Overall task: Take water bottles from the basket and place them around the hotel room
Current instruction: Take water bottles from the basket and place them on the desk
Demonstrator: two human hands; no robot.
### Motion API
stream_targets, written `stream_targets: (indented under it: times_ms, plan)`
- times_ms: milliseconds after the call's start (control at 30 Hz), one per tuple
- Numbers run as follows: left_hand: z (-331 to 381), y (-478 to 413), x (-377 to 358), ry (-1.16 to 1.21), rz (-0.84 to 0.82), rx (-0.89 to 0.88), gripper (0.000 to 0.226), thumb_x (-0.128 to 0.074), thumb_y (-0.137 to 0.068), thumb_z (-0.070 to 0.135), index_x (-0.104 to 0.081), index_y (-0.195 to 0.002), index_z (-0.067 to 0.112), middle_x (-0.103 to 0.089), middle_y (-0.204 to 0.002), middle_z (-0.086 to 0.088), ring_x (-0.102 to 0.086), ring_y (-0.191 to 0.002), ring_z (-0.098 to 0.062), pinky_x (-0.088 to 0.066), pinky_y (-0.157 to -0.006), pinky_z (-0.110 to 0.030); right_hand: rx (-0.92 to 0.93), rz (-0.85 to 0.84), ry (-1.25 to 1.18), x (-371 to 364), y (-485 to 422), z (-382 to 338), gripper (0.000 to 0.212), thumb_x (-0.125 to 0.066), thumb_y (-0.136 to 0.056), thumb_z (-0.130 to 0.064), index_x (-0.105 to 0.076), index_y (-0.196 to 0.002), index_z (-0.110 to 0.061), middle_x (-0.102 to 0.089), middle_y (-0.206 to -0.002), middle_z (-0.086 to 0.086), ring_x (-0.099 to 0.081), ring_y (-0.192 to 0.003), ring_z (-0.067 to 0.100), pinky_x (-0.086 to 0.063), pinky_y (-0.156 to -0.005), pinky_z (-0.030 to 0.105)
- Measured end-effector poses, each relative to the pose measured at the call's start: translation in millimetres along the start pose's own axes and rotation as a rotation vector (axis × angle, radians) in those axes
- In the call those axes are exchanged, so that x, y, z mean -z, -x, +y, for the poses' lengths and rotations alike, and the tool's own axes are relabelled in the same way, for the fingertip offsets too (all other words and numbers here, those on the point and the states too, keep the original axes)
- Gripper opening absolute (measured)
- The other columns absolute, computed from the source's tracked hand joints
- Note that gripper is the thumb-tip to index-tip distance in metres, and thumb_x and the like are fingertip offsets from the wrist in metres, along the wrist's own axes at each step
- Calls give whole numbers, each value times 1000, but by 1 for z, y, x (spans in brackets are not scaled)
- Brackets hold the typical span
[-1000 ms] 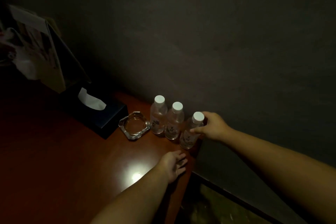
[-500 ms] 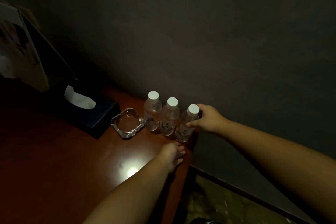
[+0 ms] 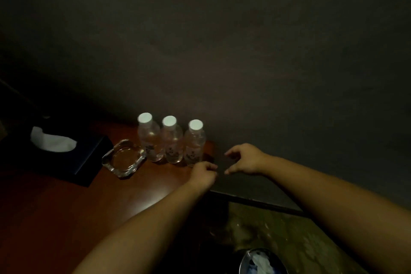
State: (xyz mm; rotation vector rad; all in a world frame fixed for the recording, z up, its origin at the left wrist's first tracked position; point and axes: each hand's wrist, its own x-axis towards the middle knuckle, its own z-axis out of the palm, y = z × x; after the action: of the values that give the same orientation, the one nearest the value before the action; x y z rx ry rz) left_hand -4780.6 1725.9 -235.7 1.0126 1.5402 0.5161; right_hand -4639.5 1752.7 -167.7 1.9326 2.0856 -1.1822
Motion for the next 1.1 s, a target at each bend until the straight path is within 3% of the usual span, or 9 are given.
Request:
stream_targets:
  times_ms: [167,400,500,600,700,833,933,1033,1100]
  plan:
    - [46,19,-34,-822,-89,-202,23,-58,-86,18,-62,-109,14,-63,-116,-9,-60,-106,-25,-49,-94,-38,-106,114,74,21,57,70,65,-78,-70,-37,-55,-127,-16,-58,-129,6,-55,-116,23,-45,-92,31]
    - [89,88,-195,-1350,-485,-326,26,-72,-77,24,-63,-98,12,-64,-105,-9,-63,-97,-23,-52,-81,-33,-401,172,-79,18,217,225,70,-79,-66,-43,-56,-127,-15,-58,-128,4,-55,-116,23,-45,-93,30]
    - [92,137,-291,-1449,-594,-474,20,-71,-77,21,-65,-91,9,-64,-92,-8,-63,-90,-24,-51,-75,-33,-535,281,-159,-1,309,294,68,-80,-64,-42,-58,-124,-18,-61,-124,3,-57,-111,21,-47,-93,30]
    - [84,194,-393,-1481,-677,-665,42,-73,-75,24,-64,-113,7,-66,-109,-9,-63,-100,-25,-54,-84,-35,-653,376,-221,-28,401,357,62,-79,-63,-41,-61,-120,-25,-63,-118,-2,-56,-110,20,-46,-97,36]
    - [70,251,-482,-1512,-764,-862,38,-72,-73,26,-66,-109,13,-68,-106,-6,-64,-94,-22,-52,-78,-34,-776,472,-315,-62,486,405,55,-78,-64,-39,-63,-116,-27,-62,-117,-3,-54,-113,21,-42,-101,44]
    - [51,315,-568,-1591,-885,-1050,45,-71,-73,27,-60,-116,18,-63,-112,-2,-61,-100,-22,-52,-79,-35,-921,647,-484,-104,578,445,33,-77,-71,-26,-65,-101,-24,-64,-100,-2,-61,-100,18,-51,-89,34]
    - [43,348,-620,-1594,-973,-1097,60,-72,-74,27,-49,-129,21,-60,-115,-2,-61,-102,-21,-50,-66,-29,-992,829,-586,-124,628,465,43,-76,-72,-25,-63,-112,-18,-65,-107,2,-62,-96,16,-53,-84,31]
    - [39,370,-670,-1569,-1033,-1180,76,-73,-75,27,-36,-140,20,-48,-140,-4,-48,-126,-24,-46,-98,-37,-1050,1010,-700,-132,661,483,52,-78,-71,-28,-59,-118,-16,-63,-106,3,-63,-94,19,-54,-84,36]
    - [42,380,-703,-1587,-1087,-1175,77,-73,-75,28,-35,-141,21,-49,-138,-4,-49,-125,-24,-44,-102,-40,-1100,1051,-747,-136,677,499,47,-78,-71,-25,-61,-114,-16,-60,-94,-4,-61,-90,18,-55,-84,38]
